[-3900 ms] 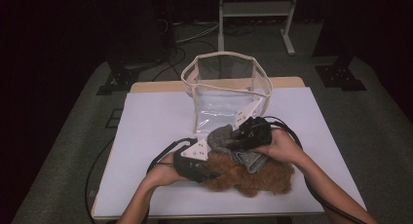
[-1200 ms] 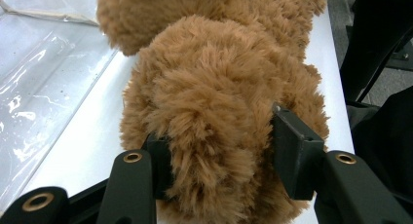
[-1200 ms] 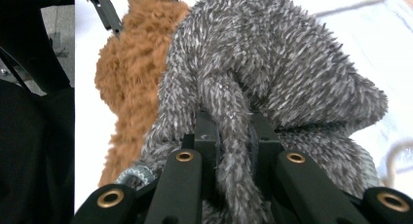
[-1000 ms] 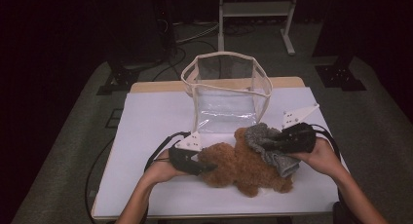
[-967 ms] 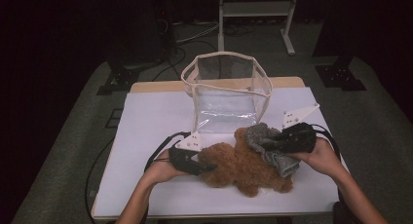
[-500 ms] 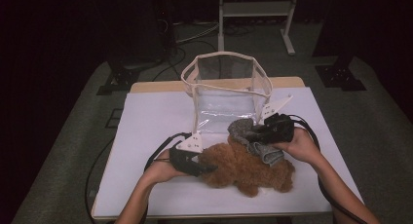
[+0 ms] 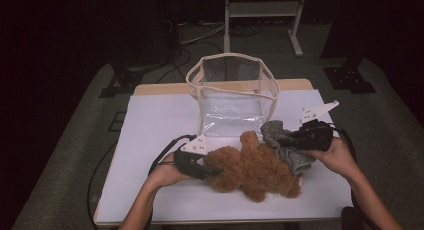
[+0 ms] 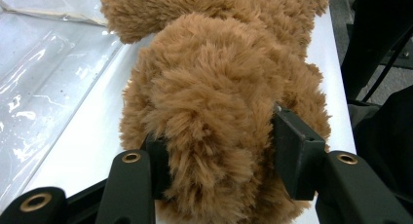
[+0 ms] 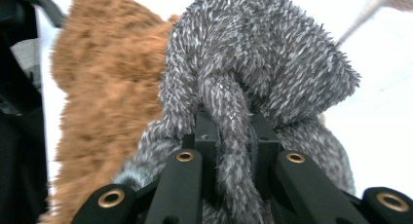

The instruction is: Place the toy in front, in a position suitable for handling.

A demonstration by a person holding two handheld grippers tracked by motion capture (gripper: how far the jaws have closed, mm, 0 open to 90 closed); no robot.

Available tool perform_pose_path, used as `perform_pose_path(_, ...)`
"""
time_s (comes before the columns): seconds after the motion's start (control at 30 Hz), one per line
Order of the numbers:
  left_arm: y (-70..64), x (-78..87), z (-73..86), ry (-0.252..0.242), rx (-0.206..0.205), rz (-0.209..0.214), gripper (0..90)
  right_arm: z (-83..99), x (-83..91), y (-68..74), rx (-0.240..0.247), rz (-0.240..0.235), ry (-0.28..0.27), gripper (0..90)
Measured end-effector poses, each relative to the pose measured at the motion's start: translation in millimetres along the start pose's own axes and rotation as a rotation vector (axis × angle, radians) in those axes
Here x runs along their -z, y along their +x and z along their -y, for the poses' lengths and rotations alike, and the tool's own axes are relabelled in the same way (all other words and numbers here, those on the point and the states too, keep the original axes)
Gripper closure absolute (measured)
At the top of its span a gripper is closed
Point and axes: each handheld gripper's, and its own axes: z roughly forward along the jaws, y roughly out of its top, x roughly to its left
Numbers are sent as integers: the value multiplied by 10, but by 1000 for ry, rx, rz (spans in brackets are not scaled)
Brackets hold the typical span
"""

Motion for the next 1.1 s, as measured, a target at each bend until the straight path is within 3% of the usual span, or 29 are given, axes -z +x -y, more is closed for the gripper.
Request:
perform_pose_path(0.17,0,-5,-6,4,3,2,498,-180,-159,211,75,-57,3,780)
perform_pose_path(0.27,0,-3,-1,5,4,-4,496,-251,-272,221,94,-59,32,779)
perform_pose_path(0.33,7,-3,4,2,7,-4,494,-239,-276,138,77,-48,27,779)
perform_pose_path(0.4,10,-4,5,0,10,-5,494,-173,-240,36,52,-8,37,780)
perform_pose_path(0.5,18,-13,6,-9,16,-3,496,-19,-163,-118,-13,-3,9,780)
perform_pose_path(0.6,23,-18,-1,-1,12,-3,498,38,-133,-193,-44,4,0,779)
perform_pose_path(0.63,21,-19,-2,1,10,-3,498,27,-142,-191,-50,0,1,779)
perform_pose_path(0.8,-4,-17,6,8,-5,7,501,-190,-359,-114,10,-19,22,779)
perform_pose_path(0.87,-7,-12,18,4,-2,8,501,-221,-417,-139,7,-23,31,778)
perform_pose_path(0.97,-1,-7,26,-2,1,11,501,-149,-389,-233,-21,-7,33,779)
perform_pose_path(1.1,-2,-4,27,-2,-7,11,501,57,-214,-282,-71,10,2,779)
